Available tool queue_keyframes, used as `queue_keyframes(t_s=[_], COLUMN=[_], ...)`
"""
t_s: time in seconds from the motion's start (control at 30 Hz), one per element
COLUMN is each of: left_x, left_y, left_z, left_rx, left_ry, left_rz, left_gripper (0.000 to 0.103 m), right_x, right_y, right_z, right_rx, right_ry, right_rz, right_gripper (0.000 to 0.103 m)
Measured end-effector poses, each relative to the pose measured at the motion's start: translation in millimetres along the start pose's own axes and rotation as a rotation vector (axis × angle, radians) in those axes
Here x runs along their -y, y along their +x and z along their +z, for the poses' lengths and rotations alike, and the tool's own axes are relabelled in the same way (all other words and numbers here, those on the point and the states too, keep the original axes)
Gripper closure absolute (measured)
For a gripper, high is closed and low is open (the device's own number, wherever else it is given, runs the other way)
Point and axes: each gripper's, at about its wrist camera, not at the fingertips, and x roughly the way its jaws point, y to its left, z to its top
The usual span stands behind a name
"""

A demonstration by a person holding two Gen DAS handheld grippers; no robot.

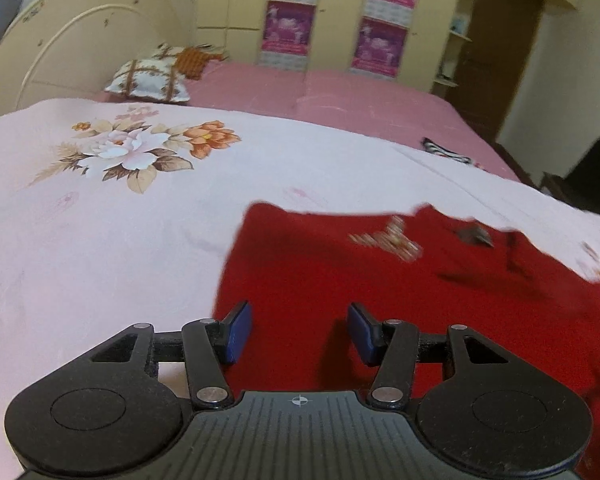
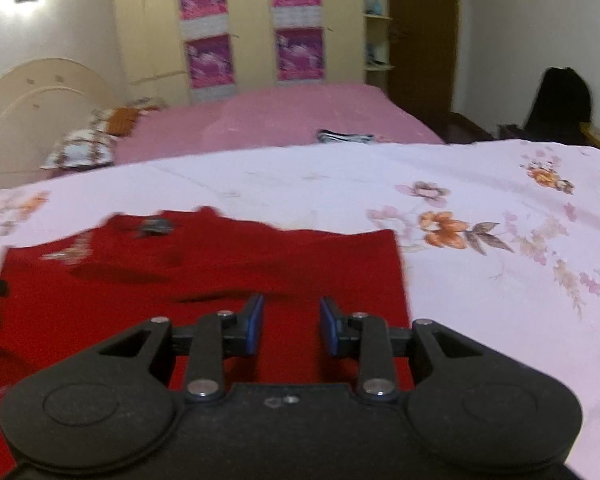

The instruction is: Fold small clothes

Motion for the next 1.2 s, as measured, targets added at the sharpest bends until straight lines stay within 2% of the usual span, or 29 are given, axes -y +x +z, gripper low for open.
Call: queue_keyframes(t_s=[0.17,0.27,0.37,0.43,0.5,0.63,0.9,1.0,1.2], left_x=[24,37,44,44,43,35,31,36,53], left_y=[-43,-55,-56,-61,-65,-71,-80,-87,-111], left_z=[-34,-56,-77,-87,-88,-89,-96,-96,-103], left_rx=[-0.033,-0.091,-0.122,-0.087,-0.089,-0.097,-0.093,-0.100,-0.095], left_ry=[0.037,0.050,0.074,0.112,0.125,0.104,0.098,0.075,0.093], left_rz=[-0.080,-0.115,-0.081,-0.054,-0.046,0.011,0.092,0.114,0.084], left_gripper=[0.050,0.049,0.049,0.049,0.049,0.042,0.041,0.041,0.040], right_x=[-36,-58,-77,-83,-79,-47,2,3,-15], right_y=[-33,-49,-56,-53,-48,-55,-64,-71,-100], right_z=[-22,-39,-58,-69,-77,-77,-86,-86,-89], right_rx=[-0.021,-0.049,-0.091,-0.123,-0.137,-0.127,-0.115,-0.116,-0.112], right_ry=[-0.051,-0.080,-0.129,-0.174,-0.222,-0.181,-0.129,-0.099,-0.071], right_rz=[0.124,0.191,0.230,0.217,0.160,0.109,0.041,0.070,0.181], right_gripper=[0.072,0.072,0.072,0.072,0.072,0.072,0.071,0.070,0.069])
